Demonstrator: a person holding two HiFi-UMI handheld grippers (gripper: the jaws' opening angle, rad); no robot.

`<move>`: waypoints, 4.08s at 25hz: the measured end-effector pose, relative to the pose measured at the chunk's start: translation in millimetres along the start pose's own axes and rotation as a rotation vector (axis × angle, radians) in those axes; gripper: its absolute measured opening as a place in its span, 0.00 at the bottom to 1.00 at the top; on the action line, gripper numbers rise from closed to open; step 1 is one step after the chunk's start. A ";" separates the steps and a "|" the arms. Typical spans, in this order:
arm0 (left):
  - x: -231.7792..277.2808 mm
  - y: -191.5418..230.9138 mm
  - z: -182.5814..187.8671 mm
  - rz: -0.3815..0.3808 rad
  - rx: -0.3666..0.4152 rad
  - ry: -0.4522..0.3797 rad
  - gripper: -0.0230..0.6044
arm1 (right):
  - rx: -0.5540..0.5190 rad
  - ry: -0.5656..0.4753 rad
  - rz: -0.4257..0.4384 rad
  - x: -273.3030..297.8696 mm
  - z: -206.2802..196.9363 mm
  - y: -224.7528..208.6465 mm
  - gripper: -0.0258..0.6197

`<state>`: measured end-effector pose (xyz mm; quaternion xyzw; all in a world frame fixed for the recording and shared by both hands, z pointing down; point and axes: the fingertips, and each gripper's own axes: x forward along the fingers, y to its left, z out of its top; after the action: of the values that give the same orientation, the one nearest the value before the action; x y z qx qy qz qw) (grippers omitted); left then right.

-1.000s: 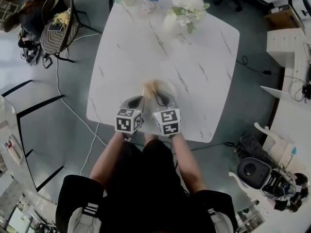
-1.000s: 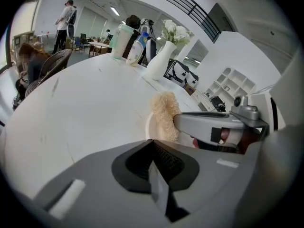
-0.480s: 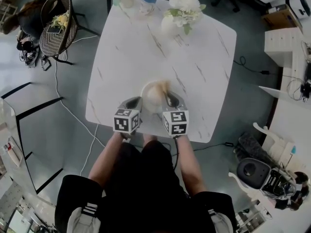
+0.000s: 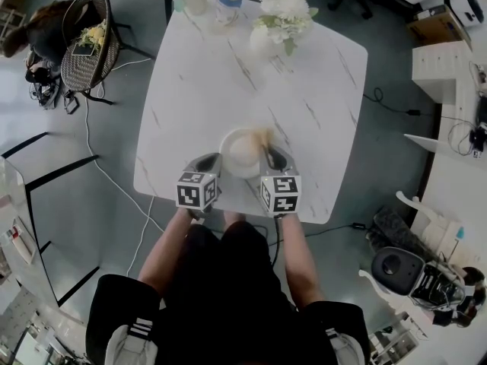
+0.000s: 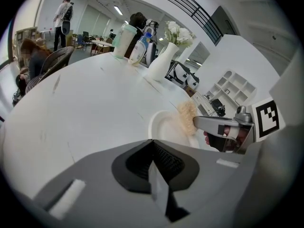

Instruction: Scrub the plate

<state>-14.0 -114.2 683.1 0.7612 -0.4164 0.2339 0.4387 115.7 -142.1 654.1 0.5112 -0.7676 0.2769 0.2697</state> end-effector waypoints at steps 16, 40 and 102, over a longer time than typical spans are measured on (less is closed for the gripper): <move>-4.2 -2.8 0.7 -0.024 0.004 -0.021 0.05 | -0.045 -0.133 0.058 -34.5 48.7 40.4 0.11; -4.4 -2.2 0.6 -0.016 0.004 -0.023 0.05 | -0.050 -0.076 0.189 -19.9 24.0 106.0 0.11; -3.1 -2.8 -0.4 -0.003 0.009 -0.013 0.05 | 0.066 0.031 -0.033 -20.2 -21.6 4.2 0.11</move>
<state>-13.3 -111.8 679.7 0.7655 -0.4169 0.2299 0.4328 121.3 -112.8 654.6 0.5281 -0.7452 0.3056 0.2692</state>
